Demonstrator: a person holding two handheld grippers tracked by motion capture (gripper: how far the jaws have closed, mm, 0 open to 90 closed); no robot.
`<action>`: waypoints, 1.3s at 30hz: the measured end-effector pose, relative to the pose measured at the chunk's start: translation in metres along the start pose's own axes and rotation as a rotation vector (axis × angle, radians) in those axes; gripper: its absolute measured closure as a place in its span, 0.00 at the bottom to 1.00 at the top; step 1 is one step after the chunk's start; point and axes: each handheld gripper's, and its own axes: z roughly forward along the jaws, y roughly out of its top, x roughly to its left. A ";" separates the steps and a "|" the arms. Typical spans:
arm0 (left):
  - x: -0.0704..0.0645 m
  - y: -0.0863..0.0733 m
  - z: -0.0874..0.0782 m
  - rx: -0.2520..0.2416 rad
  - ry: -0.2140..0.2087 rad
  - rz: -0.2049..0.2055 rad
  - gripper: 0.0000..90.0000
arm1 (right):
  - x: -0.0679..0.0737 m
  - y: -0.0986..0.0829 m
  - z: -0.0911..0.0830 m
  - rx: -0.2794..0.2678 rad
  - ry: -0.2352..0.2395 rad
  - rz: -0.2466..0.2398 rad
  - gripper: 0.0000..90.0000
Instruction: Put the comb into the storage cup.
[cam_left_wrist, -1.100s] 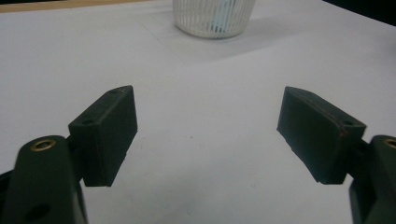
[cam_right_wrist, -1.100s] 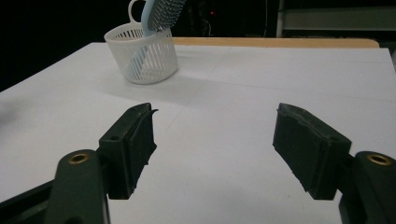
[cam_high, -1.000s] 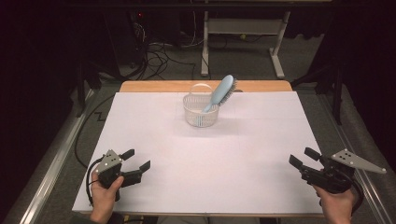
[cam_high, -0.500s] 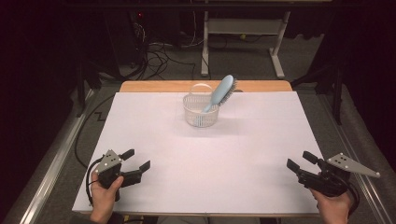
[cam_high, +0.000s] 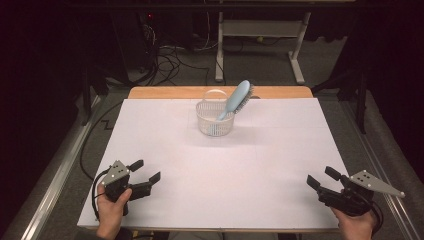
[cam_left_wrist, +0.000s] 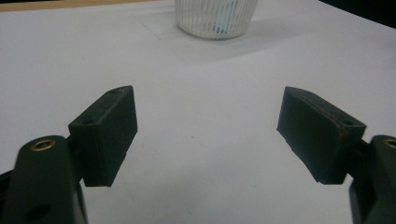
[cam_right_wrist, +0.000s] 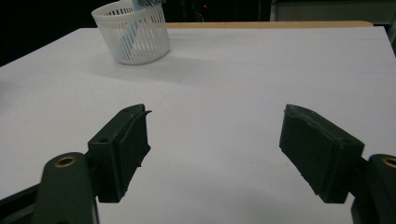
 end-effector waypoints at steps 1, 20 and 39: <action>0.000 0.000 0.000 -0.001 -0.001 0.002 0.23 | 0.001 0.000 -0.001 -0.002 -0.001 0.000 0.27; 0.002 0.000 0.000 0.000 0.004 -0.008 0.23 | -0.001 -0.015 -0.004 -0.018 -0.005 0.007 0.22; 0.001 0.000 0.001 0.003 0.005 -0.009 0.23 | -0.005 -0.025 0.000 -0.029 -0.004 0.015 0.19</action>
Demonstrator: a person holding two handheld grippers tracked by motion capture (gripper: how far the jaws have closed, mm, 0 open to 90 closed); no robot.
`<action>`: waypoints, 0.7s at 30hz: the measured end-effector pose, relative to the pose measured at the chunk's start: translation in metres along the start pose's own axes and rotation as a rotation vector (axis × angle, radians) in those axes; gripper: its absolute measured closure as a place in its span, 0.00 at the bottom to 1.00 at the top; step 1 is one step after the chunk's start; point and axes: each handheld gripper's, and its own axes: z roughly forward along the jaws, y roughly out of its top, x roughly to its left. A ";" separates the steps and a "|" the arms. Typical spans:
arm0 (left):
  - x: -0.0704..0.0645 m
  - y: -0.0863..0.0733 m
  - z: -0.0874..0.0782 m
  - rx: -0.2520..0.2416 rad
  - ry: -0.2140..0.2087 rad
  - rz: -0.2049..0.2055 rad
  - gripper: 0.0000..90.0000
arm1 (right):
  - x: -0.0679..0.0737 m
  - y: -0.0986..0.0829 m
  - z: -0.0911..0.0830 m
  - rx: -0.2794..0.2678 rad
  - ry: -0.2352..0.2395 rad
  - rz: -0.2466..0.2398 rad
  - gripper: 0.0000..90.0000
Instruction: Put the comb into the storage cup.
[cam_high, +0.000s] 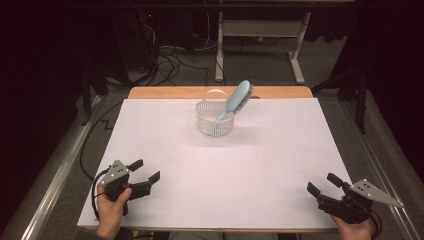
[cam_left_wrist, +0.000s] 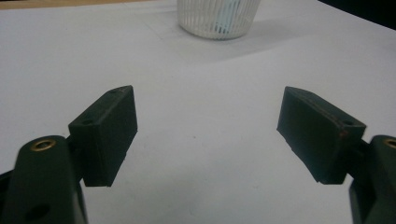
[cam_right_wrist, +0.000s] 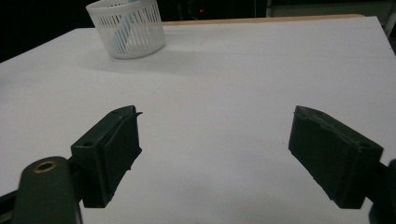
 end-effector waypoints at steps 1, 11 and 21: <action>0.000 0.000 0.000 -0.001 0.001 0.000 0.23 | 0.000 0.000 0.001 0.001 -0.001 -0.001 0.18; 0.001 0.000 -0.001 -0.004 0.002 -0.001 0.23 | -0.001 -0.003 0.007 0.025 0.006 -0.013 0.18; 0.001 0.000 0.000 -0.001 0.002 0.001 0.23 | -0.004 -0.004 0.007 0.013 0.015 -0.003 0.18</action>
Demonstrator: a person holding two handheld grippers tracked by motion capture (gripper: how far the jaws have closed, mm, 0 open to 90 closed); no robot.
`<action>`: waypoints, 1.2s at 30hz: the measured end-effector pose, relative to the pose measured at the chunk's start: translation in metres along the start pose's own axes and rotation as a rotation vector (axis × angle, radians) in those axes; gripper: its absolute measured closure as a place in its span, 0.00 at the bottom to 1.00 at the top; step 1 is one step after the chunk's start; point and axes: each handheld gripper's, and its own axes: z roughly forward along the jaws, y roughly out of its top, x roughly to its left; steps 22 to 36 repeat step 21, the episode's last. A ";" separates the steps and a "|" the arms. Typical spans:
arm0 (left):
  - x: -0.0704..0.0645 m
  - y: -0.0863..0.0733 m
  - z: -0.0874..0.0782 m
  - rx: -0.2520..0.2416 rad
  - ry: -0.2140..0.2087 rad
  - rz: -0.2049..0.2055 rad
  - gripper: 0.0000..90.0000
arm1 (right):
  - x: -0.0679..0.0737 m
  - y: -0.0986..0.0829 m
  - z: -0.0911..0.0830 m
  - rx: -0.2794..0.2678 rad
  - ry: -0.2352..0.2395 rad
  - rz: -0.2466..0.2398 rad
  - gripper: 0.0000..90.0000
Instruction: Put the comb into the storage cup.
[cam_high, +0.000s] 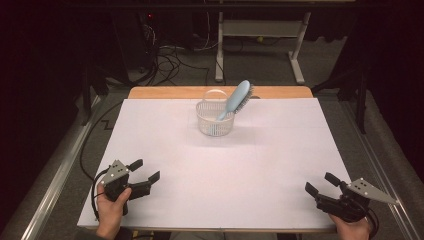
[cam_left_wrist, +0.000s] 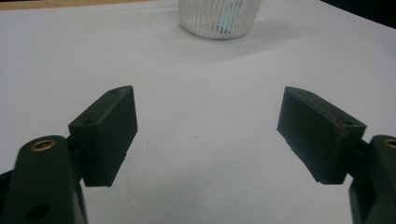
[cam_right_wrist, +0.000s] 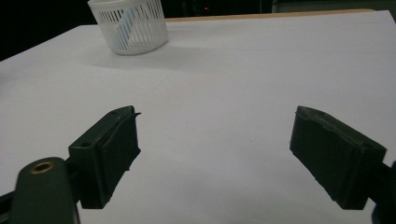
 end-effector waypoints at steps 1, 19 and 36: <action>0.000 0.000 0.000 0.002 0.000 0.000 0.23 | -0.001 0.000 0.001 0.006 -0.002 0.001 0.18; 0.001 -0.001 0.001 0.009 -0.001 -0.004 0.23 | -0.003 -0.001 0.002 0.011 0.010 0.019 0.18; 0.001 -0.001 0.001 0.009 -0.001 -0.005 0.23 | -0.003 -0.001 0.002 0.010 0.010 0.021 0.18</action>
